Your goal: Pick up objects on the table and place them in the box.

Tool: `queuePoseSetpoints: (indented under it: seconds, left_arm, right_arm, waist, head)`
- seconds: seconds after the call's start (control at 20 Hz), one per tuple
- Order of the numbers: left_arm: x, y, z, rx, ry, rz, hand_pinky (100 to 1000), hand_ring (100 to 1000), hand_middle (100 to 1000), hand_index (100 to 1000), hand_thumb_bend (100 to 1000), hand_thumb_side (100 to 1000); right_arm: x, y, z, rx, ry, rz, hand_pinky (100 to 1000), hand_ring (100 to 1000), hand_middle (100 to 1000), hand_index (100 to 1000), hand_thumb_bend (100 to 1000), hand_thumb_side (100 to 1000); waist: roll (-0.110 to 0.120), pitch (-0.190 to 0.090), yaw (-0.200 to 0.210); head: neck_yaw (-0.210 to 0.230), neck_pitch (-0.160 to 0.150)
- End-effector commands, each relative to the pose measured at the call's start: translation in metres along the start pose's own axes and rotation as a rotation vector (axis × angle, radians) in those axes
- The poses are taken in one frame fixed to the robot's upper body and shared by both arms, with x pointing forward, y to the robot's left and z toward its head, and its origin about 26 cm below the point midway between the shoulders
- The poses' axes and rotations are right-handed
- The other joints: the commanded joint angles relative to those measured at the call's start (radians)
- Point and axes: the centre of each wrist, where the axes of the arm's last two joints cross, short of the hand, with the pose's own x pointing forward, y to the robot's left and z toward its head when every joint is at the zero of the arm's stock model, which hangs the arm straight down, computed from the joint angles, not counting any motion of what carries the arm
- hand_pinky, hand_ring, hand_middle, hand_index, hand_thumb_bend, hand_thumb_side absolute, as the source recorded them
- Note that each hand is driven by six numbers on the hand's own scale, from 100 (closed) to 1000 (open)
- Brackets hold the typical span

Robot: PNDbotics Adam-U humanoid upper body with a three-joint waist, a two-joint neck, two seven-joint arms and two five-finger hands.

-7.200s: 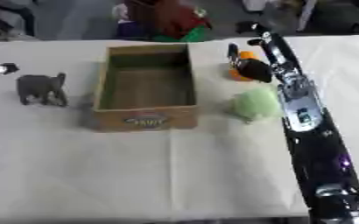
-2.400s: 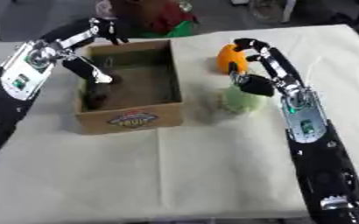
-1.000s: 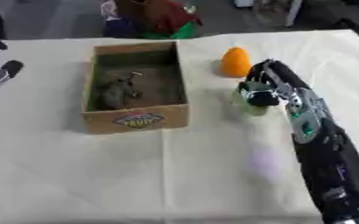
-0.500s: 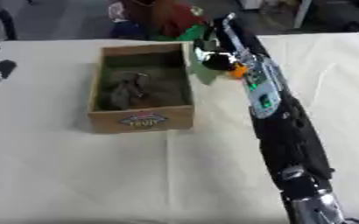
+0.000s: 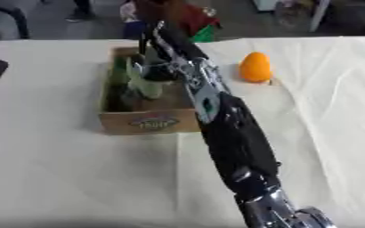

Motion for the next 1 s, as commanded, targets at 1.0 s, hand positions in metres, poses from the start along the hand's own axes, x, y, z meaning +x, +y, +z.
queuePoseSetpoints:
  seconds: [1.0]
  left_arm:
    - [0.002, 0.007, 0.003, 0.005, 0.004, -0.013, 760, 611, 618, 711, 438, 100]
  right_arm:
    - [-0.102, -0.097, 0.062, -0.232, 0.455, 0.072, 819, 981, 784, 877, 100, 133]
  waist:
    - [-0.010, -0.014, -0.018]
  head:
    - [0.020, 0.005]
